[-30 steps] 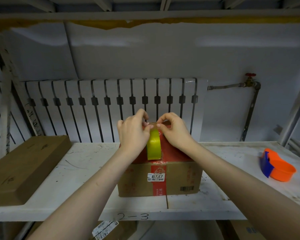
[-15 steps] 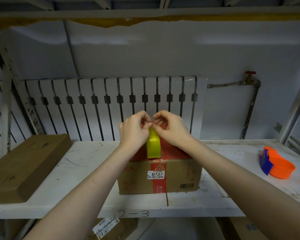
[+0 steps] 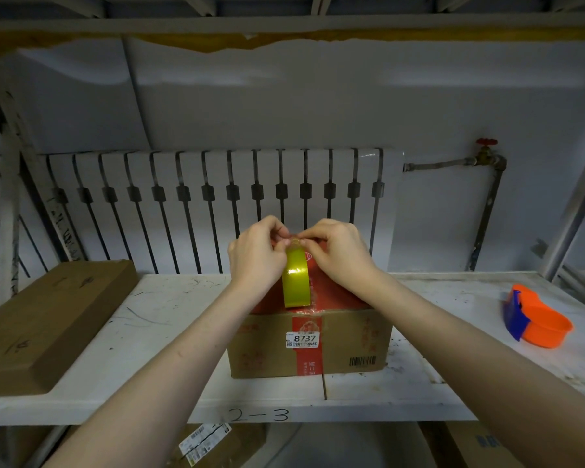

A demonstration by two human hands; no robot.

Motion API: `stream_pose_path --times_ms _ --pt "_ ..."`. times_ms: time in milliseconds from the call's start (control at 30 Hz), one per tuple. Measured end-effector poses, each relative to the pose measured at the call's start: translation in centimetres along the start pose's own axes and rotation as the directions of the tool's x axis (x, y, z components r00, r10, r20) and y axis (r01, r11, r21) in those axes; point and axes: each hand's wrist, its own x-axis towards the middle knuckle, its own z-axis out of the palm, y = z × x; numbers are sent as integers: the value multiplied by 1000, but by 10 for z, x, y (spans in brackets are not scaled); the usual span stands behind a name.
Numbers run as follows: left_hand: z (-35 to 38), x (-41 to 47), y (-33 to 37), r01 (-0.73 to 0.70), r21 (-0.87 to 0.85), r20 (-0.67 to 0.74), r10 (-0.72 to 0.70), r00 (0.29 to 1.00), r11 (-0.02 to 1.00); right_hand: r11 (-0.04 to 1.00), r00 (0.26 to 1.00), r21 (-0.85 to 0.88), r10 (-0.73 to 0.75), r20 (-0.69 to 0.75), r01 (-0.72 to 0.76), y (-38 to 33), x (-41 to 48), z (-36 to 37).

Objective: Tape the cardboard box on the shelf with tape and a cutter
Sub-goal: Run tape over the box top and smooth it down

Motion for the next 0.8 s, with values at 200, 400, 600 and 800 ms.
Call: stream_pose_path --times_ms 200,400,600,800 --pt "-2 -2 -1 -73 166 -41 81 996 983 998 1000 -59 -19 -5 18 -3 -2 2" --pt "-3 -4 1 -73 178 -9 76 997 981 997 999 -78 -16 33 19 -7 0 2" --pt "-6 1 3 -84 179 56 75 996 980 997 997 -69 -22 75 27 -4 3 5" --pt "-1 -1 -1 284 -77 129 -273 953 956 998 996 8 68 63 -69 -4 9 8"
